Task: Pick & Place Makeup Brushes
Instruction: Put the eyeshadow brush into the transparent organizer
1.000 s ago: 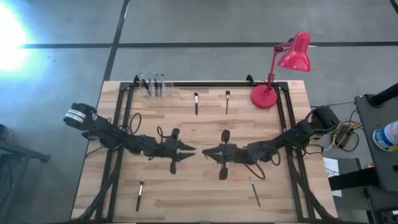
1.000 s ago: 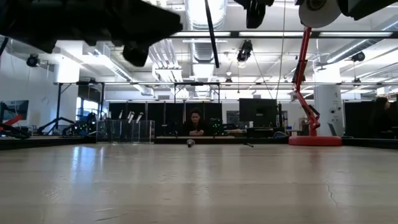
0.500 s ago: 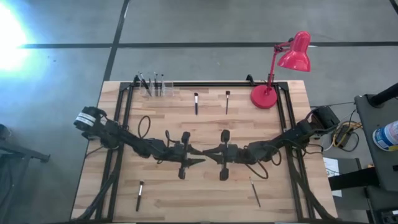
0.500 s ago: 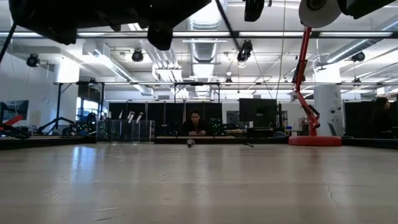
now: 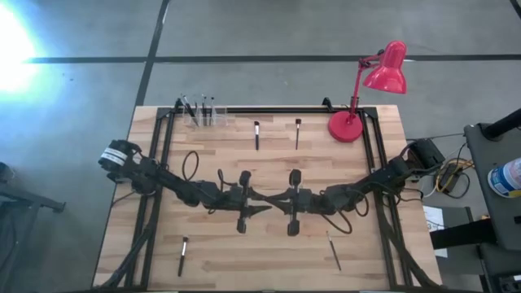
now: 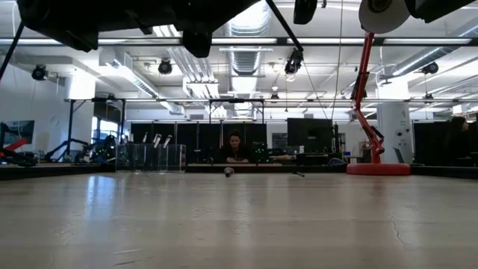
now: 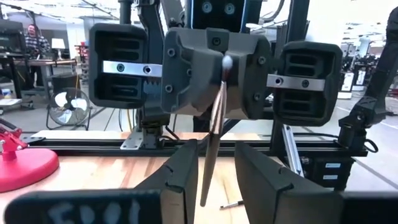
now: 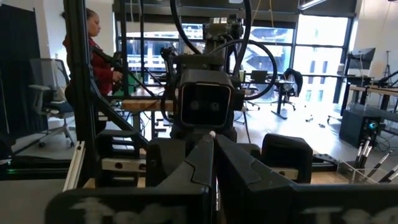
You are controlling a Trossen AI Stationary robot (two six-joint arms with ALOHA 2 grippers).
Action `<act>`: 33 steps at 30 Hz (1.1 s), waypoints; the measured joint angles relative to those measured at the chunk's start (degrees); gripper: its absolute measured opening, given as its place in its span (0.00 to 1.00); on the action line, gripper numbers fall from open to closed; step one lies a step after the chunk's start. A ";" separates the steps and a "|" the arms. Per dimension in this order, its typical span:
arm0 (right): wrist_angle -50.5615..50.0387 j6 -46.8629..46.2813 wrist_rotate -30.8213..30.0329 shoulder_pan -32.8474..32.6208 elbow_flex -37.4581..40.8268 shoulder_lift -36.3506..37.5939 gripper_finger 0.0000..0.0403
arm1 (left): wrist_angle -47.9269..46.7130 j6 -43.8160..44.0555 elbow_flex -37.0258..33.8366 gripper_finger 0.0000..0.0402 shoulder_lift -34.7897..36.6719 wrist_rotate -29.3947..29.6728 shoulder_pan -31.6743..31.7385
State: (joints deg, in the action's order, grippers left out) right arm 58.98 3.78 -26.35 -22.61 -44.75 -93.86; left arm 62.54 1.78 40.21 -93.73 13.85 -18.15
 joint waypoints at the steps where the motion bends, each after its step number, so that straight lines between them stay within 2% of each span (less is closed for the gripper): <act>1: 0.00 -0.01 -0.01 -0.01 0.00 0.00 0.02 | 0.06 0.02 0.00 0.25 0.00 0.04 0.04; 18: 1.88 0.08 0.92 -0.01 -0.02 0.00 0.02 | 3.38 -0.09 0.39 0.24 0.07 -1.68 1.33; 21: 1.88 0.14 0.92 0.01 -0.02 0.00 0.02 | 3.52 -0.39 0.39 0.19 0.07 -1.86 1.42; 26: 1.84 0.39 0.96 0.02 -0.02 0.00 0.02 | 3.49 -1.95 0.39 0.03 0.07 -2.44 1.39; 30: 1.82 -0.47 0.78 0.02 -0.02 0.00 0.02 | 3.15 -3.22 0.39 0.03 0.50 -2.13 1.40; 33: 1.42 -1.47 -2.69 -0.01 -0.11 0.01 0.05 | 0.23 -4.77 0.35 0.02 2.18 1.03 1.45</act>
State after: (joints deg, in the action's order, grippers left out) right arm 60.40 2.31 -29.03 -22.61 -44.86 -93.86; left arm 62.78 -2.98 40.56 -91.56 14.87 -16.70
